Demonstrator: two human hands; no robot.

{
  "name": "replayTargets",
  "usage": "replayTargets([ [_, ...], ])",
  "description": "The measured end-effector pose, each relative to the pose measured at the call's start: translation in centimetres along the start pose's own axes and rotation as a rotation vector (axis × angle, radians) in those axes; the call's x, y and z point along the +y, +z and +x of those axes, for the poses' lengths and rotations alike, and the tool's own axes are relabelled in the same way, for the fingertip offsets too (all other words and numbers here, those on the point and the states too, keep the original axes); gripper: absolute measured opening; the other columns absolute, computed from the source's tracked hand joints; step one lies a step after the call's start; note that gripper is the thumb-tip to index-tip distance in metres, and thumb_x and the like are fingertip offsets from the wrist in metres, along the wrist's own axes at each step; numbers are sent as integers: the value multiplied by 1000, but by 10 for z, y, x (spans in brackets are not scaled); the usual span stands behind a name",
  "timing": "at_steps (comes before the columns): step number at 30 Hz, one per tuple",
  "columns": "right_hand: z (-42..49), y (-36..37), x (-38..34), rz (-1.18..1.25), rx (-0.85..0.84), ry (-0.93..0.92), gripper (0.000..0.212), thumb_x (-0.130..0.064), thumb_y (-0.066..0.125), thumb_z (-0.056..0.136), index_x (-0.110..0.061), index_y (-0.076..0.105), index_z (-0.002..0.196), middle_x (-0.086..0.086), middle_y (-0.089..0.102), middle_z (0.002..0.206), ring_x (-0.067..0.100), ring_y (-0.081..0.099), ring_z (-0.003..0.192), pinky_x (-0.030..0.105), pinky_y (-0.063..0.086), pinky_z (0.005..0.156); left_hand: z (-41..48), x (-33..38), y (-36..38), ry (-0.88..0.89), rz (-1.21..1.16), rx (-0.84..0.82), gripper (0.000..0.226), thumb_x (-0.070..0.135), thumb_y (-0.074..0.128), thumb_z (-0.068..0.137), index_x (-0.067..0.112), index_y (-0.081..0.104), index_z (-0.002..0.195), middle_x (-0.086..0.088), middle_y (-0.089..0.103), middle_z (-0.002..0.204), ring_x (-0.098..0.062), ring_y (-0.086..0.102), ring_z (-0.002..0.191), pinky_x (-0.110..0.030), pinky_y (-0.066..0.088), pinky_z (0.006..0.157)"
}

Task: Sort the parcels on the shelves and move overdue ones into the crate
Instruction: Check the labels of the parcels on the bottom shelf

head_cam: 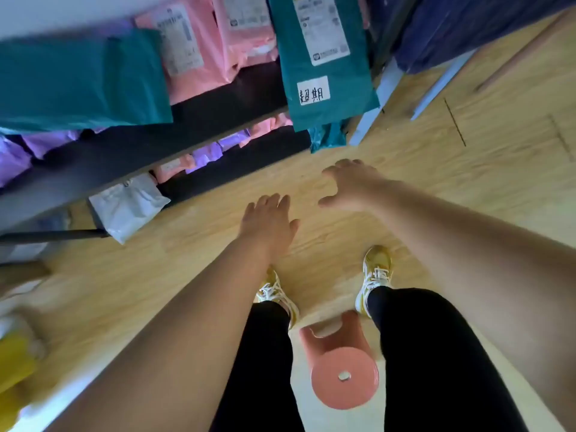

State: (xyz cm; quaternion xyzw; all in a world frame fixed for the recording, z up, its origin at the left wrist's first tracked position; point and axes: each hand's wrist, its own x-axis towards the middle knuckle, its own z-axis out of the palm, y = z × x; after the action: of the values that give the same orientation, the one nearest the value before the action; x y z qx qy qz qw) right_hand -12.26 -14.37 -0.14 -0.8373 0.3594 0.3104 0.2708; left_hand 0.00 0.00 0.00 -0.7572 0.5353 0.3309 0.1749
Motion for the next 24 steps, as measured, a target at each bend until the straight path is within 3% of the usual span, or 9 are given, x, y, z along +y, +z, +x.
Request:
replayTargets([
  [4, 55, 35, 23, -54, 2, -19, 83, -57, 65, 84, -25, 28, 152, 7, 31, 155, 30, 31, 140, 47, 34, 111, 63, 0, 41, -54, 12, -7, 63, 48, 29, 103, 17, 14, 155, -7, 17, 162, -26, 16, 148, -44, 19, 120],
  [10, 148, 74, 51, -153, 118, -90, 83, -55, 67, 82, -21, 32, 150, 10, 37, 151, 32, 35, 138, 46, 33, 112, 161, 1, 87, -34, 15, 110, 57, 40, 31, 104, 14, 20, 153, -7, 22, 160, -26, 20, 146, -43, 20, 119],
  [16, 222, 88, 62, -256, 166, -140, 59, -51, 63, 86, -20, 52, 135, 9, 47, 136, 30, 40, 128, 47, 40, 104, 240, -15, 108, -56, 69, 238, 54, 33, 35, 103, 15, 23, 153, -7, 27, 157, -28, 24, 144, -44, 23, 116],
  [19, 248, 89, 66, -337, 205, -121, 48, -47, 61, 89, -19, 60, 128, 8, 50, 133, 30, 42, 125, 46, 43, 101, 268, -21, 112, -83, 101, 319, 55, 29, 36, 102, 15, 22, 153, -7, 28, 156, -28, 25, 143, -44, 23, 116],
  [24, 245, 80, 59, -402, 256, -80, 53, -47, 64, 85, -22, 57, 131, 10, 50, 128, 33, 50, 119, 41, 48, 96, 267, -20, 100, -62, 102, 431, 56, 30, 40, 102, 13, 24, 152, -9, 25, 158, -29, 24, 144, -46, 22, 116],
])
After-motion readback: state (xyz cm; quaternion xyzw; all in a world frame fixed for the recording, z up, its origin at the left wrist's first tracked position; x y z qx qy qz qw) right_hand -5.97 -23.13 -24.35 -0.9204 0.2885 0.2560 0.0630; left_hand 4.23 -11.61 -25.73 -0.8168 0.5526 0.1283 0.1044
